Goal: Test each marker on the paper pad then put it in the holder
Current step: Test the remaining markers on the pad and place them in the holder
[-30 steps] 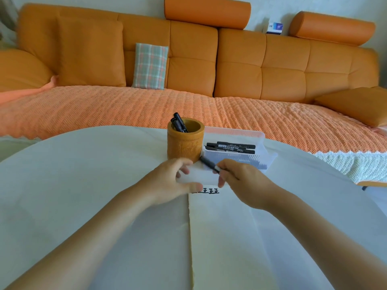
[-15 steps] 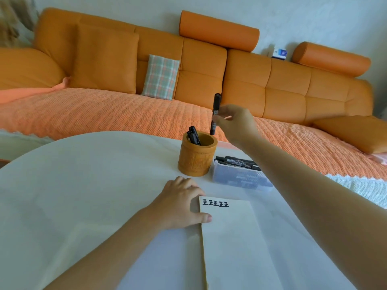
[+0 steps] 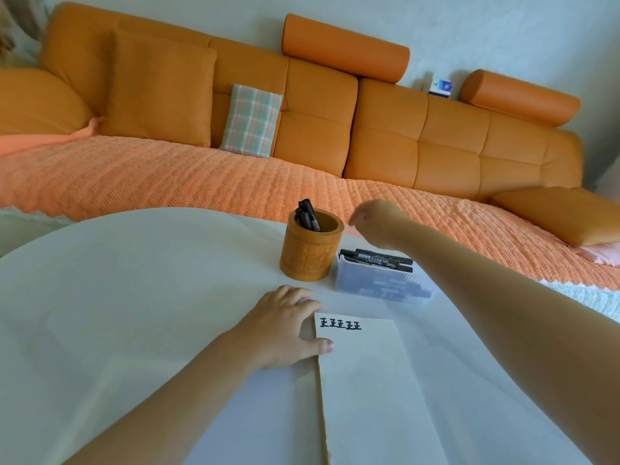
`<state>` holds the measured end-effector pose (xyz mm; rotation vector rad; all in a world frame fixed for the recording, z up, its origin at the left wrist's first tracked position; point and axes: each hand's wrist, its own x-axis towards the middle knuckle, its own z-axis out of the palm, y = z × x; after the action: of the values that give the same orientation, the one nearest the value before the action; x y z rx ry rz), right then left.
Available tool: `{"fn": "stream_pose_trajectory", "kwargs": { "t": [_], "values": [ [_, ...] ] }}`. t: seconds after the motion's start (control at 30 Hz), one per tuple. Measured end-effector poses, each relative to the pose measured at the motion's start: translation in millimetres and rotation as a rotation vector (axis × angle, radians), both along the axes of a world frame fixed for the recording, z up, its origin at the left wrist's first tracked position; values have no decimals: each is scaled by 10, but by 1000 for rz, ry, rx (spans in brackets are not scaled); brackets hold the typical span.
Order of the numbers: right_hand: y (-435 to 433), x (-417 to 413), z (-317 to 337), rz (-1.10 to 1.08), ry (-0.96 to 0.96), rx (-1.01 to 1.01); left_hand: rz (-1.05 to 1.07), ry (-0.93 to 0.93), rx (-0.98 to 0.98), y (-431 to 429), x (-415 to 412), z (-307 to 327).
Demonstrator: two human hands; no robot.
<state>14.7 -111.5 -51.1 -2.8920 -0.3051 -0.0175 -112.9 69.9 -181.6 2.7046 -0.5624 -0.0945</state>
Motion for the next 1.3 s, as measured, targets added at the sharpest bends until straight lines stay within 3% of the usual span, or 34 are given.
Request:
{"fn": "stream_pose_trajectory", "kwargs": {
  "t": [0.1,0.13,0.23,0.43,0.8,0.9,1.03,1.3],
  "values": [
    [-293,22,-210,-61,179,-355,6,4,6,-14,-11,33],
    [-355,13,-243,-57,236,-389,9,7,7,-23,-17,43],
    [-441,-4,-248,-21,288,-283,10,11,21,-52,-28,68],
    [-557,97,-252,98,304,-320,11,31,29,-58,-35,102],
    [-600,-254,-72,137,-13,-122,19,31,28,-52,-32,152],
    [-625,-616,-88,167,-120,-28,82,-37,-95,-108,-77,238],
    [-690,-1010,-300,242,-109,60,117,-184,-309,-241,-111,345],
    [-835,-1222,-761,342,-60,174,-3,-350,-226,-494,-104,358]
  ]
}}
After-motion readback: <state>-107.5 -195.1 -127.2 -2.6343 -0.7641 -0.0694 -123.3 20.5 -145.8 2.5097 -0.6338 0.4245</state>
